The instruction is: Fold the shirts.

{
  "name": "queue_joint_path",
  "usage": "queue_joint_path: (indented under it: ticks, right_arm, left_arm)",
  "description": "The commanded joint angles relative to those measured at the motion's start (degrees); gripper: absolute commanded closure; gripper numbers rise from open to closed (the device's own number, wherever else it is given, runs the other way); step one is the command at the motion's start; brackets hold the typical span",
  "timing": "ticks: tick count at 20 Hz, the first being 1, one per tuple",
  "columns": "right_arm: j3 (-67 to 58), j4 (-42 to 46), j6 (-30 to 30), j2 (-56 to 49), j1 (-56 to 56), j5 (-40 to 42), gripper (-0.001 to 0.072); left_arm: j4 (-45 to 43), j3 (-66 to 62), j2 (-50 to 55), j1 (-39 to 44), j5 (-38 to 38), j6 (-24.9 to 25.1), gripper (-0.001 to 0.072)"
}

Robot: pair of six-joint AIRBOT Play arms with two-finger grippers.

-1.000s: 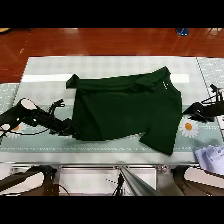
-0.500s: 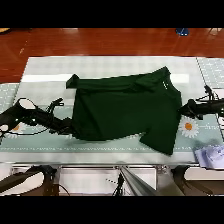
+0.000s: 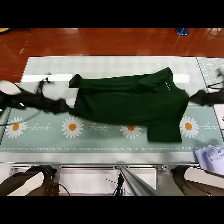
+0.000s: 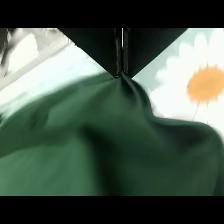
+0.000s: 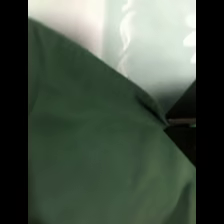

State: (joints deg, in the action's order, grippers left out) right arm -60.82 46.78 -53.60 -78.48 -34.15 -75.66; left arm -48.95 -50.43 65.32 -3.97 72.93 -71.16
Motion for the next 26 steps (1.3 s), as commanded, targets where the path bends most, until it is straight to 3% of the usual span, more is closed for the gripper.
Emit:
queue_joint_path:
  ticks: [1,4,6,8,11,13,16,19,24,26]
  right_arm:
    - [-4.1,-17.3,0.8,11.1,0.0,1.9,0.0681]
    - [-7.2,-33.4,0.8,21.7,0.0,10.6,0.0682]
    - [-12.4,-35.7,0.9,28.3,0.0,15.3,0.0681]
    - [-19.8,-30.1,-0.2,33.9,0.0,16.8,0.0682]
    - [-29.8,-14.1,-14.1,40.7,0.0,17.4,0.0682]
    - [-34.8,-0.9,-22.6,44.3,0.0,13.7,0.0682]
    - [-41.5,11.9,-25.7,47.3,0.0,0.3,0.0682]
    - [-47.5,14.7,-28.6,47.4,0.0,-8.5,0.0682]
    - [-49.2,19.0,-30.0,46.0,0.0,-15.3,0.0683]
    - [-49.2,16.3,-30.0,44.4,0.0,-19.4,0.0682]
  left_arm:
    - [1.0,-15.9,-6.8,-0.1,-0.4,0.0,0.0689]
    - [0.9,-33.5,-12.1,-0.3,-2.5,-0.1,0.0690]
    - [-1.1,-44.6,-15.1,-0.4,-5.1,0.0,0.0689]
    - [-5.6,-53.2,-17.5,-0.4,-5.2,0.0,0.0689]
    - [-13.9,-58.8,-21.8,-0.4,-5.1,-2.6,0.0689]
    - [-19.3,-59.0,-24.9,-0.4,-2.5,-7.5,0.0689]
    - [-24.2,-59.0,-28.0,-0.4,9.1,-10.8,0.0689]
    - [-26.7,-59.0,-29.9,-0.4,20.2,-11.2,0.0689]
    - [-38.8,-59.1,-31.5,-0.4,31.6,-11.0,0.0690]
    - [-38.5,-59.1,-31.7,-0.4,32.5,-10.9,0.0690]
